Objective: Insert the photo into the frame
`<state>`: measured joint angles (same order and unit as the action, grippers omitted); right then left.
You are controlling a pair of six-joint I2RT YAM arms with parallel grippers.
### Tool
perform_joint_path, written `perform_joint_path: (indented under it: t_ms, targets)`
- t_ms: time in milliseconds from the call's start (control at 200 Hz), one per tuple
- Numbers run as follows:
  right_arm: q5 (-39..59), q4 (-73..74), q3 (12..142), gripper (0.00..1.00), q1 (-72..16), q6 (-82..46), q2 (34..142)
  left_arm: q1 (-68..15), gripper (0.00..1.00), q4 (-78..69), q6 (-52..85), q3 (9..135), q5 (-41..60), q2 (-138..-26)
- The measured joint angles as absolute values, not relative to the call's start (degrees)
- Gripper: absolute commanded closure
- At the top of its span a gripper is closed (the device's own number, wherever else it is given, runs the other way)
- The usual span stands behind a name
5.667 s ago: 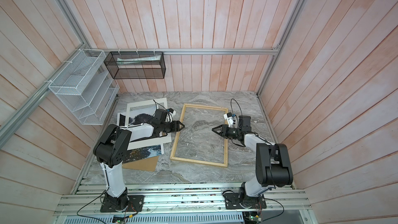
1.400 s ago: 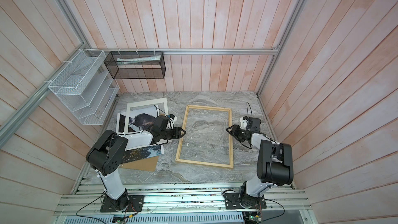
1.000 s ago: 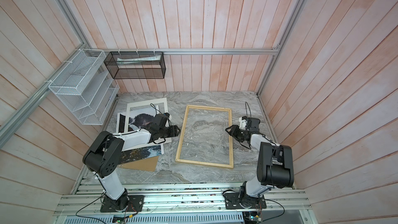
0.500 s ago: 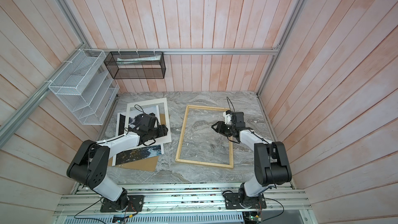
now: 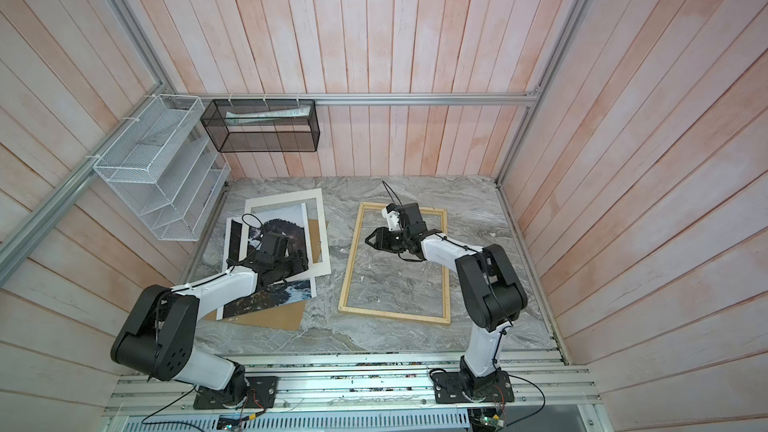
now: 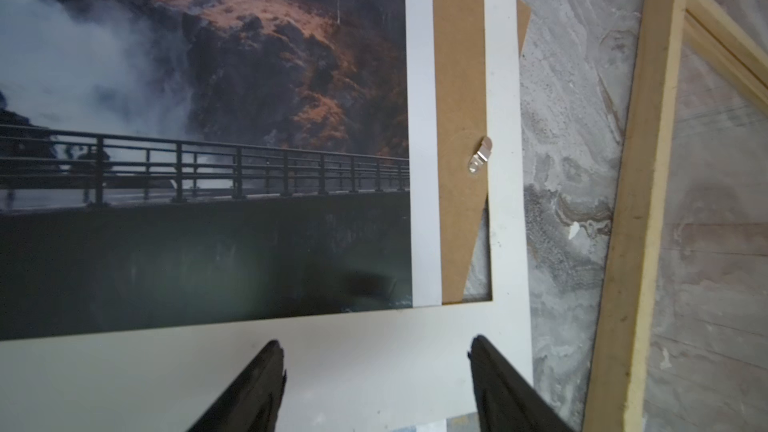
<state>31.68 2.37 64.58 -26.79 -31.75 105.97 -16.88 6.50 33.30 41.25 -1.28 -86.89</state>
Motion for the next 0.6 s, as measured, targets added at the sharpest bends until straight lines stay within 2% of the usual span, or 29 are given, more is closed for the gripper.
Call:
perform_joint_path:
  t_ms: [600]
  targets:
    - [31.9,-0.3,81.0,0.57,-36.0,-32.9,119.2,-16.1,0.28,5.0,33.0,38.4,-0.4,-86.2]
